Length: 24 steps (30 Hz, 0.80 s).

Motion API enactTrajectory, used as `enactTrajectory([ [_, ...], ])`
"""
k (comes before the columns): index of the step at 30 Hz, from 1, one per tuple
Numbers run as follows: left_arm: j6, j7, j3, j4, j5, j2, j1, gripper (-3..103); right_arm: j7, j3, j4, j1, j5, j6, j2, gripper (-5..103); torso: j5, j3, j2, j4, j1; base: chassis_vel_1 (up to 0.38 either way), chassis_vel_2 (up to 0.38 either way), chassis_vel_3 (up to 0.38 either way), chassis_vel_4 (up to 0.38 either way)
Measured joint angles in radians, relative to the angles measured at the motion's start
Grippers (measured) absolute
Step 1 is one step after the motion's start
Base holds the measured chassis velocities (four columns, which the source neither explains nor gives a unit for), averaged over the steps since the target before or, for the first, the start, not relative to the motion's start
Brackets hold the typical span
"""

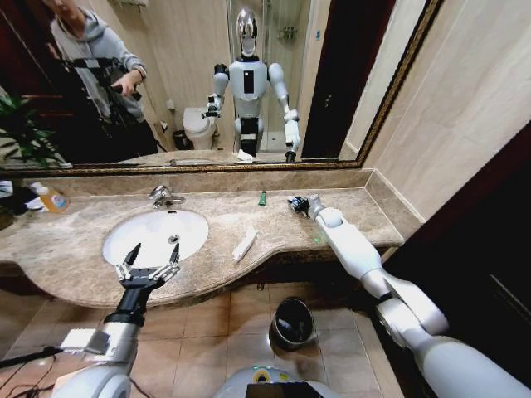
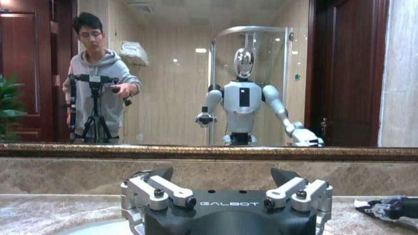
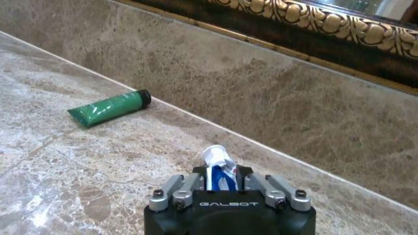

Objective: Pick up the trash from the sink and place it in the trash bin.

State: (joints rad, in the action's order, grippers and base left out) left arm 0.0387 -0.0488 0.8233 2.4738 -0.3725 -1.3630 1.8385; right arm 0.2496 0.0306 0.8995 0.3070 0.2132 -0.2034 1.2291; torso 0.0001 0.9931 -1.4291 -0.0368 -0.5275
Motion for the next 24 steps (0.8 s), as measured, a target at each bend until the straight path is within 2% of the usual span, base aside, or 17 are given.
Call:
enactTrajectory([
  [4,0.000,0.000,0.000,0.000,0.000,0.000,0.000,100,-0.005,0.006,0.015,0.009,0.010,0.000,-0.005,22,0.0000,0.000,0.000,0.0000,0.000,0.000,0.000,0.000,0.000],
  [13,0.000,0.000,0.000,0.000,0.000,0.000,0.000,100,-0.019,0.028,0.103,0.060,0.023,-0.004,-0.034,19,0.0000,0.000,0.000,-0.0001,0.000,0.000,0.000,0.000,0.000],
  [16,0.000,0.000,0.000,0.000,0.000,0.000,0.000,100,-0.032,0.047,0.200,0.104,0.047,-0.017,-0.066,13,0.0000,0.000,0.000,-0.0001,0.000,0.000,0.000,0.000,0.000],
  [19,0.000,0.000,0.000,0.000,0.000,0.000,0.000,100,-0.034,0.062,0.242,0.126,0.052,-0.018,-0.083,11,-0.0001,0.000,0.000,-0.0002,0.000,0.000,0.000,0.000,0.000],
  [21,0.000,0.000,0.000,0.000,0.000,0.000,0.000,100,-0.051,0.110,0.364,0.191,0.088,-0.035,-0.139,8,0.0000,0.000,0.000,-0.0001,0.000,0.000,0.000,0.000,0.000],
  [24,0.000,0.000,0.000,0.000,0.000,0.000,0.000,100,-0.056,0.135,0.423,0.230,0.109,-0.044,-0.175,3,0.0001,0.000,0.000,-0.0002,0.000,0.000,0.000,0.000,0.000],
])
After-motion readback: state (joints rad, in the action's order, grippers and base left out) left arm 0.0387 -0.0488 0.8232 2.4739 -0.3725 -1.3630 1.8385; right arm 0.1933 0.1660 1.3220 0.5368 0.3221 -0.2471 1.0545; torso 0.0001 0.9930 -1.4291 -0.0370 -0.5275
